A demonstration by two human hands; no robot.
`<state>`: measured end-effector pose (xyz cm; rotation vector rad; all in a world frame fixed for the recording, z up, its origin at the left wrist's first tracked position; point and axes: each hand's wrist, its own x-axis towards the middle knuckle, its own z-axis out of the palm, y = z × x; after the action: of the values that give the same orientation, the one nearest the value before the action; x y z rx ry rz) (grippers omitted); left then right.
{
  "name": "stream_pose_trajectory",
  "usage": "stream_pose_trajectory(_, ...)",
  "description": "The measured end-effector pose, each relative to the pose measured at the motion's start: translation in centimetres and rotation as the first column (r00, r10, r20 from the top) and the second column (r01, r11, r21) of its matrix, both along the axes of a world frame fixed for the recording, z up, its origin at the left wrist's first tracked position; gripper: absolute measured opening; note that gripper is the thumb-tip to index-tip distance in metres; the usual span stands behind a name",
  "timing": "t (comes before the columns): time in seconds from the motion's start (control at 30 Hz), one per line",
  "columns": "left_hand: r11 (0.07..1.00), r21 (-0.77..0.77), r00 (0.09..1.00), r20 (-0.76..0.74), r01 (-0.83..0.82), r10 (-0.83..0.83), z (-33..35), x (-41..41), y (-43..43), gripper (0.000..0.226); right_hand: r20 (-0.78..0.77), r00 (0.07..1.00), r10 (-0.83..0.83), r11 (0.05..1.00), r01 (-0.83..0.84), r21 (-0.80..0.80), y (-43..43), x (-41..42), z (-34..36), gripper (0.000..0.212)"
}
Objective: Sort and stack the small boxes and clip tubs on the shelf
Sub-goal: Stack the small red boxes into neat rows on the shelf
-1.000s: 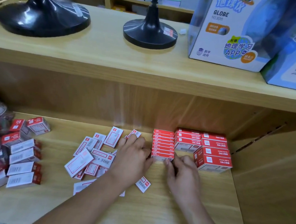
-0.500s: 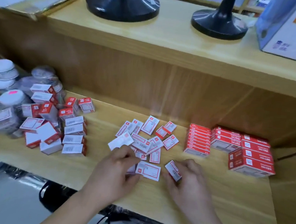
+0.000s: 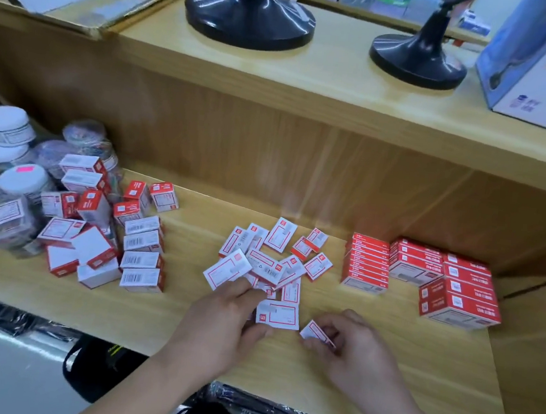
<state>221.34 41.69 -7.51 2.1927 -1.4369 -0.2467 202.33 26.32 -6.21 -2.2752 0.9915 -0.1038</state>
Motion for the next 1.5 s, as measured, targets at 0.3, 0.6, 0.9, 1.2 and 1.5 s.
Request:
stream_pose_trajectory(0.3, 0.978, -0.207, 0.986, -0.154, 0.025, -0.058, 3.0, 0.6, -1.8, 0.043, 0.352, 0.853, -0.386, 0.766, 0.083, 0.637, 1.6, 4.0, 5.2, 0.016)
stream_pose_trajectory(0.6, 0.977, 0.208, 0.956, 0.272, 0.057, -0.114, 3.5, 4.2, -7.7, 0.049, 0.351, 0.604, -0.715, 0.612, 0.298, 0.733, 0.8, 4.0, 5.4, 0.015)
stream_pose_trajectory(0.9, 0.936, 0.334, 0.973, 0.149, 0.116, -0.174, 3.8, 4.0, -9.5, 0.038, 0.362, 0.512, -0.779, 0.572, 0.343, 0.745, 0.6, 3.4, 4.9, 0.014)
stream_pose_trajectory(1.2, 0.993, -0.110, 0.933, -0.359, -0.048, 0.005, 5.1, 3.4, -9.3, 0.010, 0.439, 0.584, -0.682, 0.711, 0.391, 0.584, -0.6, 1.3, 4.8, 0.028)
stream_pose_trajectory(1.5, 0.993, -0.112, 0.708, -0.697, 0.046, -0.111, 4.8, 1.4, -7.7, 0.011, 0.377, 0.741, -0.556, 0.778, 0.303, 0.551, -2.8, 1.1, 6.0, 0.027)
